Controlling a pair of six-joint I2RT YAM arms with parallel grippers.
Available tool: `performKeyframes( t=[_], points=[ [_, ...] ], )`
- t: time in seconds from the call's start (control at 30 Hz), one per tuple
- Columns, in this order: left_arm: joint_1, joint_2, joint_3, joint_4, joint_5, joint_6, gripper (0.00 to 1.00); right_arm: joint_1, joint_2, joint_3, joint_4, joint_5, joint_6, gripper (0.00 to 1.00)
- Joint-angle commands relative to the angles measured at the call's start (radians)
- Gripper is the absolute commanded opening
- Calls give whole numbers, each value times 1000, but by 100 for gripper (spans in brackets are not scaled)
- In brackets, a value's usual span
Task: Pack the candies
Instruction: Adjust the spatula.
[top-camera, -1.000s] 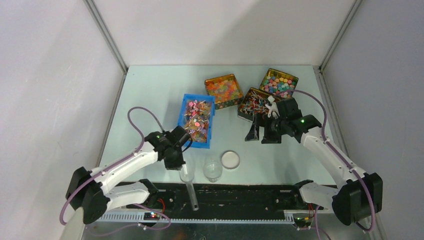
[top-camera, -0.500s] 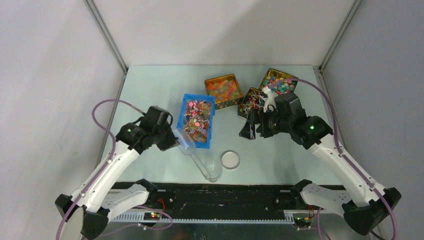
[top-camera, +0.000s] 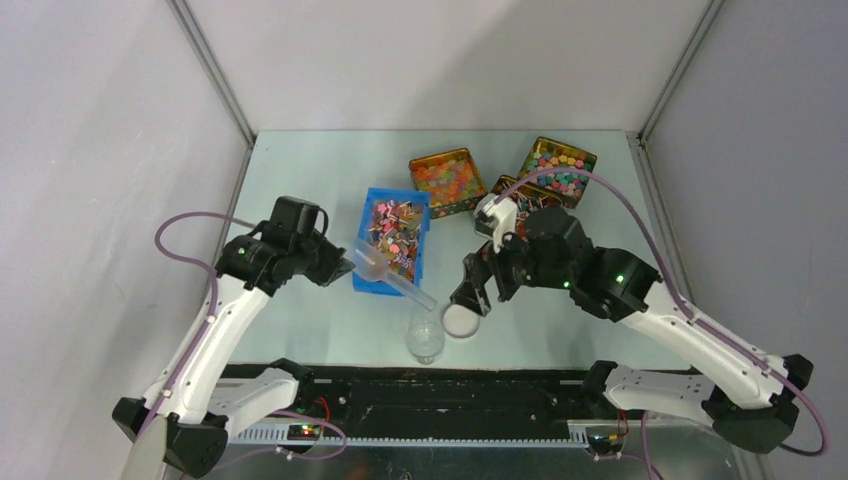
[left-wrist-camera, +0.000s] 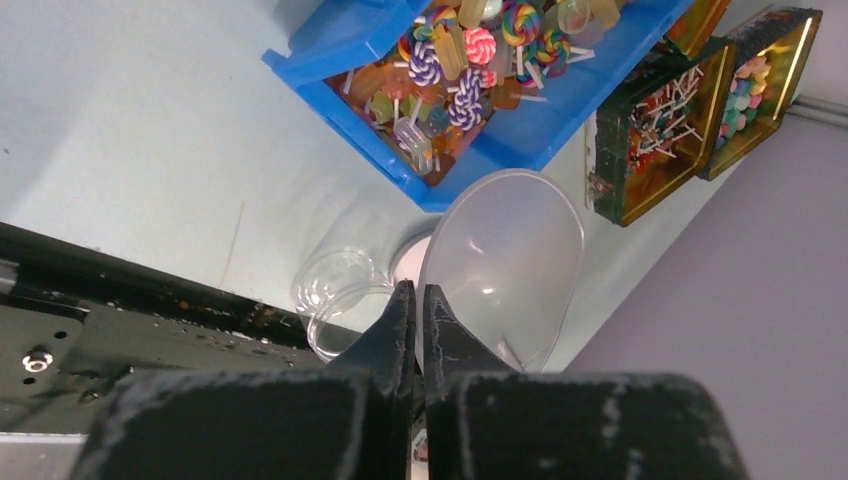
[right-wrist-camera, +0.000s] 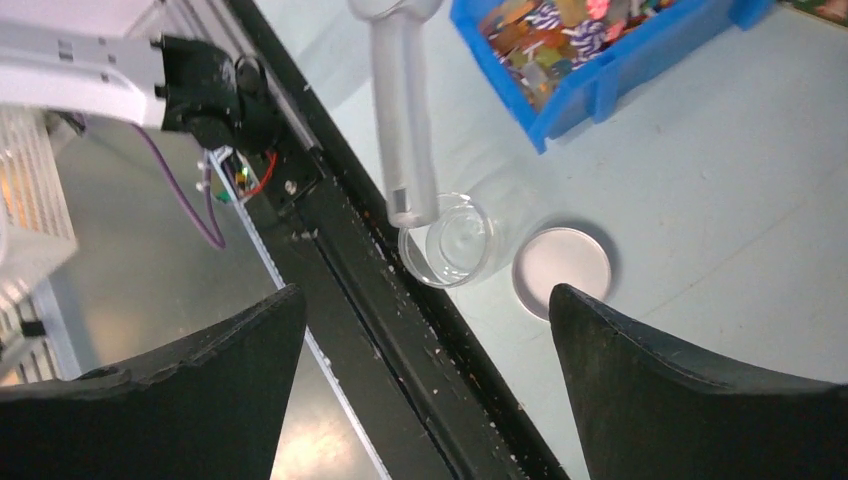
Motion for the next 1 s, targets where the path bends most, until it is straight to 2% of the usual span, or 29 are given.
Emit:
performKeyframes(
  t=[0.0,0.2,0.37,0.63,0.97],
  points=[
    [17,16,10,39,103,-73,0,99,54,35,42,103,-83,92],
    [20,30,-3,69,164,-81,0,195,129,60,65,180,-125,88],
    [20,15,-30,104,192,-91,0,271,194,104,54,344,-153,83],
    [20,4,-55,118,205,-109,0,376,239,113,51,495,-243,75],
    [20,4,-74,136,228,-108,0,412,298,127,9,598,-254,69]
  ],
)
